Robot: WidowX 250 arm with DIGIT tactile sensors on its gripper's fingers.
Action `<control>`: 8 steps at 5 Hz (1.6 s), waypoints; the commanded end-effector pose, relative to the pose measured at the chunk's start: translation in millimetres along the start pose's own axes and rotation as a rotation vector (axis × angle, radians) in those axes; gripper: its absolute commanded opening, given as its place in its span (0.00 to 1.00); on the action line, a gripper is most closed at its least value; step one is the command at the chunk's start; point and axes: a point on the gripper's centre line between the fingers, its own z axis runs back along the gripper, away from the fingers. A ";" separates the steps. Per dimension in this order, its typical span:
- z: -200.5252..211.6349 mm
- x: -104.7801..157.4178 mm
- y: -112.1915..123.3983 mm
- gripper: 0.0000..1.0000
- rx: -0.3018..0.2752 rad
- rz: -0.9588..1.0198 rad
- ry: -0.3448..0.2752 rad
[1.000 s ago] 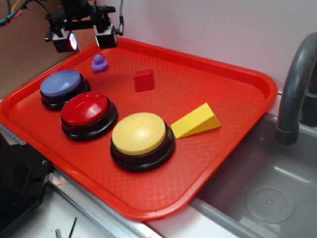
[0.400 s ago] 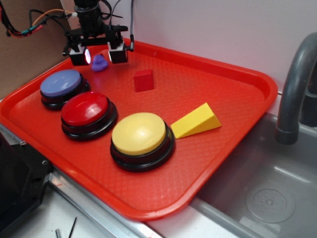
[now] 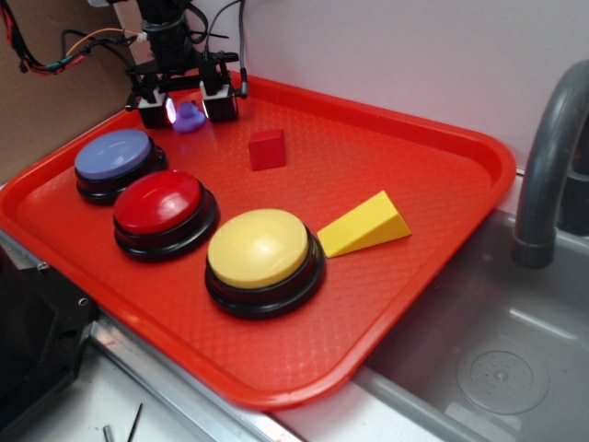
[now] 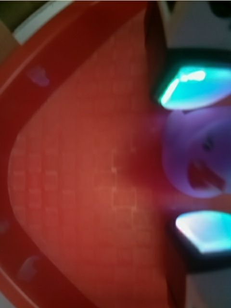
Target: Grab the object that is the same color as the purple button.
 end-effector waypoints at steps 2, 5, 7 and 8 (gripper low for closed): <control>56.8 5.3 8.0 0.00 -0.053 -0.126 -0.051; 170.3 -50.7 -31.1 0.00 -0.119 -0.339 -0.089; 220.2 -92.1 -37.2 0.00 -0.204 -0.417 -0.146; 219.6 -96.0 -38.3 0.00 -0.200 -0.430 -0.149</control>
